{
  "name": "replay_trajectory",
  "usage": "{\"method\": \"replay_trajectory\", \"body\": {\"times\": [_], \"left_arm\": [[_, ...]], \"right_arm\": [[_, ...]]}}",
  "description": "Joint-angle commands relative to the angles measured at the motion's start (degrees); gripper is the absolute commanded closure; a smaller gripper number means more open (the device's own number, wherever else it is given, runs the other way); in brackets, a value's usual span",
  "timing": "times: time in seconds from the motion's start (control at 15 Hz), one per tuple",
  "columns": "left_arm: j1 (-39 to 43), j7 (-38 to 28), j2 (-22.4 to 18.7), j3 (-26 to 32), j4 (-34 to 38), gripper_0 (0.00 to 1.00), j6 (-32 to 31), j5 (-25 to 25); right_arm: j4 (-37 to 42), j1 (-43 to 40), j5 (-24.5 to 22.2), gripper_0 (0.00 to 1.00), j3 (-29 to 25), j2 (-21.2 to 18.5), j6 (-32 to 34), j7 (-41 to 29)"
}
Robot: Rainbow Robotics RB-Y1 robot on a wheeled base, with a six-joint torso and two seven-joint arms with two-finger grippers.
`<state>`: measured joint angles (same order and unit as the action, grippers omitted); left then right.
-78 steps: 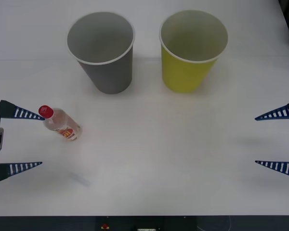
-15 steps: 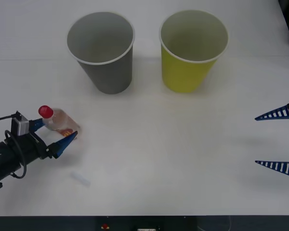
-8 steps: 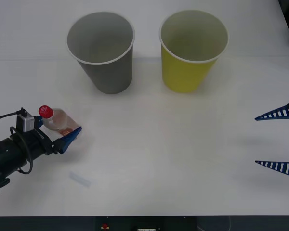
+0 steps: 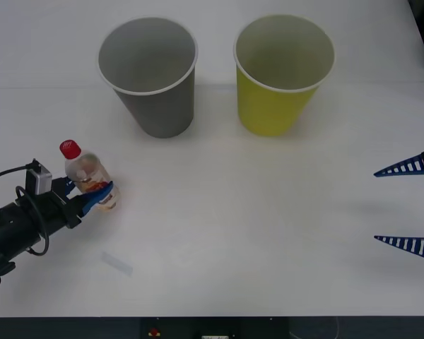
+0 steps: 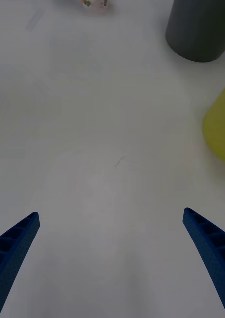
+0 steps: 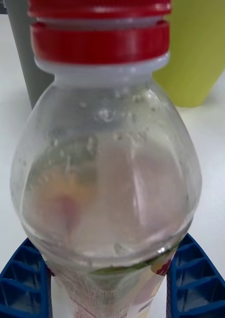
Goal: Put the can into the green bin and the plastic bottle into the gray bin
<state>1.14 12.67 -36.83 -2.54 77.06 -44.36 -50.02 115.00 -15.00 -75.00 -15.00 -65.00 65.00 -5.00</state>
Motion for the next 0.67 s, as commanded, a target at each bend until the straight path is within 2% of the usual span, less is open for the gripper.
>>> {"method": "replay_trajectory", "body": {"times": [0.07,0.4,0.67], "left_arm": [[0.00,0.34,0.01,-0.01,0.02,1.00,-0.55,0.01],[0.18,-0.72,-0.61,0.16,1.25,1.00,-1.78,-1.40],[4.48,-15.31,-4.30,3.15,12.24,1.00,-1.78,-9.66]], "right_arm": [[0.00,0.00,0.00,0.00,0.00,0.00,0.00,0.00],[0.00,0.00,0.00,0.00,0.00,0.00,0.00,0.00],[0.00,0.00,0.00,0.00,0.00,0.00,0.00,0.00]]}}
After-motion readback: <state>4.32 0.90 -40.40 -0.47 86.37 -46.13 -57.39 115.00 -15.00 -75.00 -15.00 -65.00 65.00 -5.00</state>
